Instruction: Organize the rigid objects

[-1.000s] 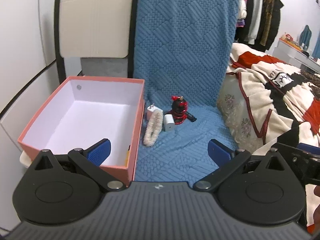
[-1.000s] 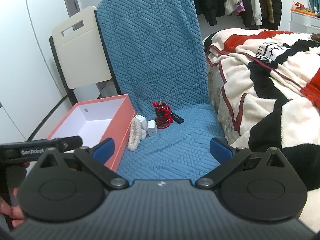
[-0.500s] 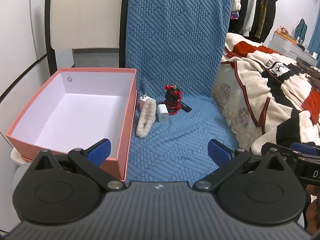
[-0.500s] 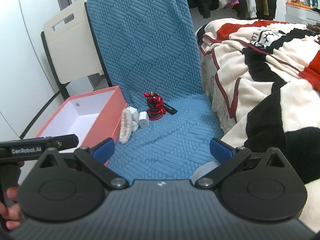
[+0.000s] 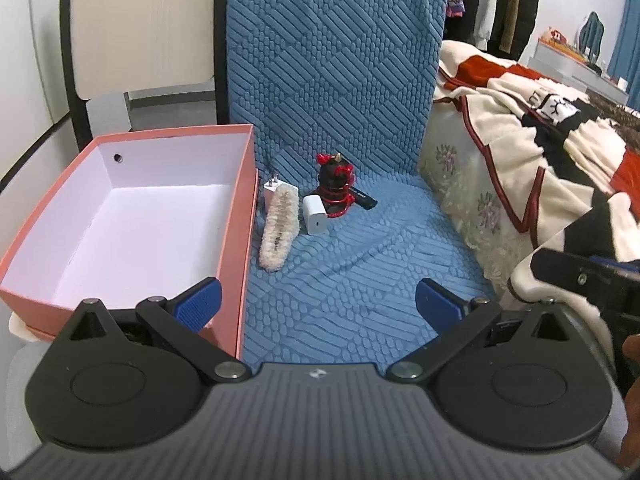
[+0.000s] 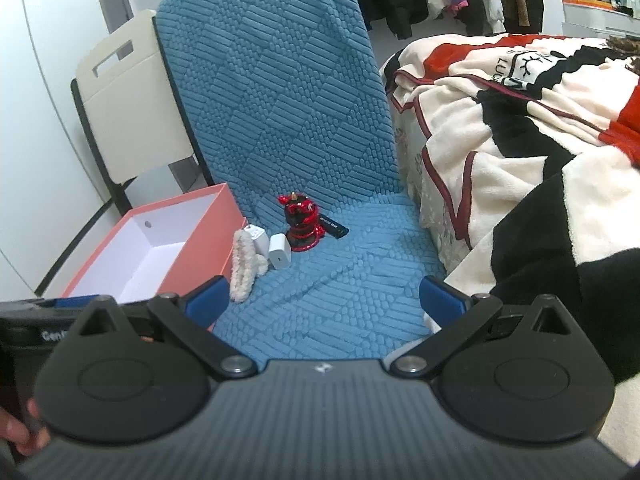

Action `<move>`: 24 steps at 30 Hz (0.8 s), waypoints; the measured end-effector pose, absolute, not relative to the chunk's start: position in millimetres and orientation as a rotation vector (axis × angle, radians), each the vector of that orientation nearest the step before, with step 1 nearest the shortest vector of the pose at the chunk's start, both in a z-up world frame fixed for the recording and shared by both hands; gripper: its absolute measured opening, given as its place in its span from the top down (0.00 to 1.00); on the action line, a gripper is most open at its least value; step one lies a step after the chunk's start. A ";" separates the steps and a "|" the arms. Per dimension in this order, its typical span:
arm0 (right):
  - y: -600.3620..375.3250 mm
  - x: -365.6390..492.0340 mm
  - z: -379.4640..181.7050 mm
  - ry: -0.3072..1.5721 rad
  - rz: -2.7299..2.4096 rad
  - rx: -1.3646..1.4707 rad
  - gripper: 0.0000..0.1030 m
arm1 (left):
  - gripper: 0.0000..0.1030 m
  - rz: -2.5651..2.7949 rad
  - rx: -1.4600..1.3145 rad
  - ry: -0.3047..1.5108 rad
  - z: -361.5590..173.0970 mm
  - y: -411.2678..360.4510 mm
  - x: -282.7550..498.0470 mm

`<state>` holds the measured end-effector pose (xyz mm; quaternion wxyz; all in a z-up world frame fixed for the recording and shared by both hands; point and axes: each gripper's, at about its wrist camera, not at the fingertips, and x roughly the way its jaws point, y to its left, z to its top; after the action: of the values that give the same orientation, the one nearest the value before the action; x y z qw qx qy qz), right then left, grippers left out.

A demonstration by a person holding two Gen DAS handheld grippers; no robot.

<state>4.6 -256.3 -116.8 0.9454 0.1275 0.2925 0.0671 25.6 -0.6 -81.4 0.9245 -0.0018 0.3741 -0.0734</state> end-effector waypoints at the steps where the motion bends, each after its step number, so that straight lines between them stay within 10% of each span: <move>1: -258.1 8.2 -119.9 0.595 0.134 0.265 0.00 | 0.00 -0.154 0.000 0.772 -84.3 -2.6 29.0; 24: -268.9 105.2 -161.2 0.568 0.146 0.394 0.00 | 0.00 -0.125 0.176 0.763 -161.3 -50.0 107.3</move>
<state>105.2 -268.9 -161.2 0.9383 0.1930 0.2779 0.0716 107.3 -50.0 -161.3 0.9225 0.0858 0.3715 -0.0607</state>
